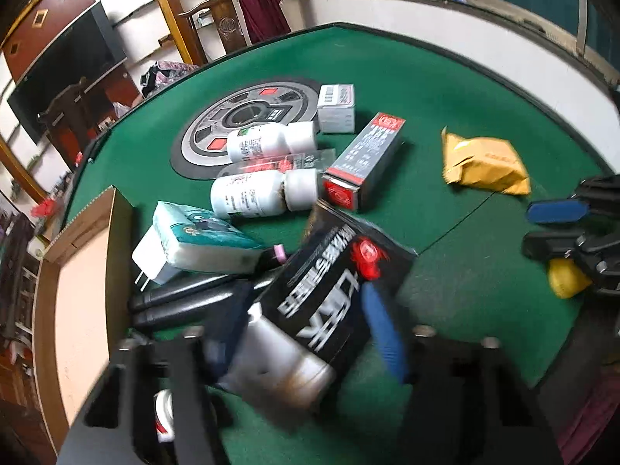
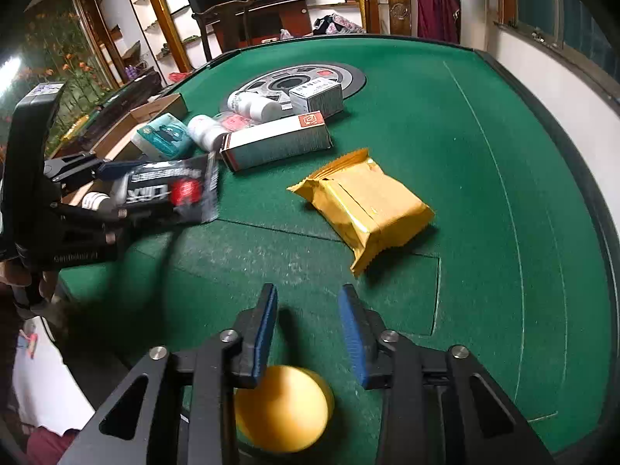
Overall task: Organize objects
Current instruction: 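Lower the black snack packet into the cardboard tray with left tool while right tool drops the yellow ball in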
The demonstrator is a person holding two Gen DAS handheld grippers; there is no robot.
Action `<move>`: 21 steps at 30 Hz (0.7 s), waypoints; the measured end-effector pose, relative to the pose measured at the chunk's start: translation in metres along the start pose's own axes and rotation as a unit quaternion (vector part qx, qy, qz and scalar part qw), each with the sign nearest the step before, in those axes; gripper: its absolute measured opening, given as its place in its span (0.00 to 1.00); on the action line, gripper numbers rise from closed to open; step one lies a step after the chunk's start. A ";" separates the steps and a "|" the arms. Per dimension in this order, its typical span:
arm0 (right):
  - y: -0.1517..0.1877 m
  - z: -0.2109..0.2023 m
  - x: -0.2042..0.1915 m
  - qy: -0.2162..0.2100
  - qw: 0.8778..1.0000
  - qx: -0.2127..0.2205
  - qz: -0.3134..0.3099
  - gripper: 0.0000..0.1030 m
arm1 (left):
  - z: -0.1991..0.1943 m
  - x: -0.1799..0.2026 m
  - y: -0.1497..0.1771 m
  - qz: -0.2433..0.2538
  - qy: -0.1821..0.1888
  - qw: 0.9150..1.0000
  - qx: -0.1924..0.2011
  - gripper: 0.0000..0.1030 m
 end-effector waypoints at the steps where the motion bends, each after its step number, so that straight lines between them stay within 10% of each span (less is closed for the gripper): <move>1: 0.002 -0.001 0.001 -0.005 1.000 -0.001 -0.001 0.44 | -0.003 0.000 0.001 -0.005 0.001 1.000 0.002 0.42; 7: 0.016 -0.008 -0.008 -0.022 0.999 -0.003 -0.024 0.74 | -0.012 0.000 0.006 -0.025 0.008 1.000 0.003 0.37; 12: 0.026 -0.011 -0.010 0.003 0.999 0.006 -0.034 0.74 | 0.006 0.017 -0.005 0.010 0.002 1.000 -0.009 0.58; 14: 0.028 -0.012 -0.011 0.013 0.999 0.009 -0.034 0.71 | 0.017 0.026 -0.008 0.026 -0.004 0.999 -0.024 0.58; 17: 0.032 -0.015 -0.014 0.034 0.998 0.011 -0.050 0.42 | 0.015 0.029 -0.010 0.014 -0.005 1.000 -0.019 0.38; 21: 0.035 -0.018 -0.016 0.027 0.998 0.007 -0.050 0.42 | 0.000 0.025 -0.003 -0.021 0.010 1.000 0.002 0.37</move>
Point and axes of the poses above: each gripper's, at about its wrist camera, not at the fingertips, and z roughly the way its jaws point, x to its right, y to its underside, the point moved 2 cm from there along z, roughly the way its jaws point, and after that the axes turned 10 degrees about z, right-handed, at the moved point
